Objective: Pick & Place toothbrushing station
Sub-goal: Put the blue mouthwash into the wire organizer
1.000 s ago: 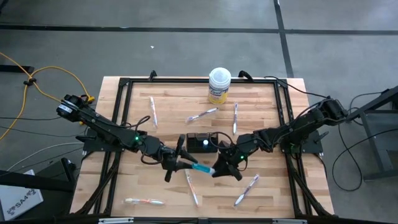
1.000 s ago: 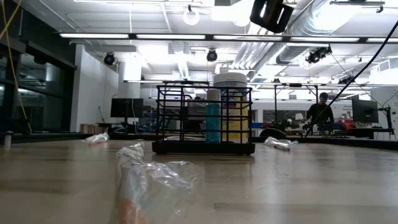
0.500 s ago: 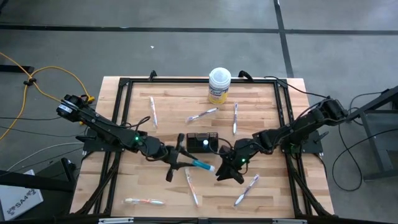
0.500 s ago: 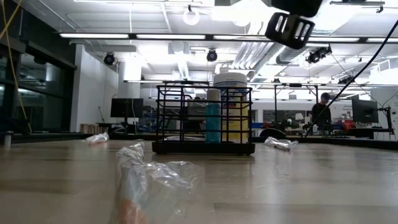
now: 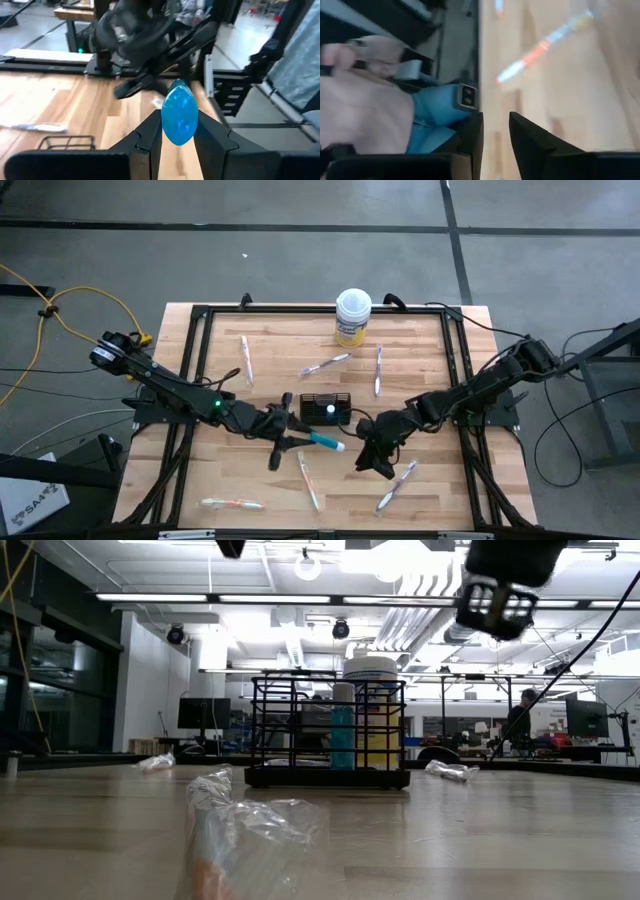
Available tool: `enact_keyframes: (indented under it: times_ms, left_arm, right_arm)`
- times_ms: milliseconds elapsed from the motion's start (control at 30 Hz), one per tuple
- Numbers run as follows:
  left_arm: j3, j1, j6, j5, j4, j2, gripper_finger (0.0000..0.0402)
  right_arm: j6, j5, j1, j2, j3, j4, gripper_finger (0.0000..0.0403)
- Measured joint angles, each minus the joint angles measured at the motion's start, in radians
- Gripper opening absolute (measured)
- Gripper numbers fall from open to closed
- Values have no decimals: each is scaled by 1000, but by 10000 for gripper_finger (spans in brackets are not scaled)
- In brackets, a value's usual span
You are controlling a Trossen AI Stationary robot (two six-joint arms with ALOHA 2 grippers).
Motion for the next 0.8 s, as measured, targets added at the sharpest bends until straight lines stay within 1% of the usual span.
enact_keyframes:
  times_ms: [67,133,267,367,500,567,700,800]
  left_arm:
    - [0,-9,5,0,2,-19,90]
    - [0,-16,24,0,16,-42,90]
    - [0,-19,83,-1,42,-89,90]
    - [0,-19,134,-14,52,-121,90]
    - [0,-18,206,-78,52,-163,90]
    - [0,-15,230,-91,52,-182,90]
    - [0,3,237,-113,53,-193,90]
    - [0,26,238,-143,49,-192,90]
  right_arm:
    - [21,-16,-13,0,0,-43,80]
    - [24,-55,-37,0,0,-51,79]
    - [19,-112,-83,-23,0,-22,79]
    - [-20,-120,-124,-46,1,29,79]
    - [-79,-93,-184,-109,2,96,79]
    - [-120,-71,-216,-145,0,102,79]
    - [-233,-5,-252,-196,0,151,79]
    - [-342,6,-260,-215,0,191,80]
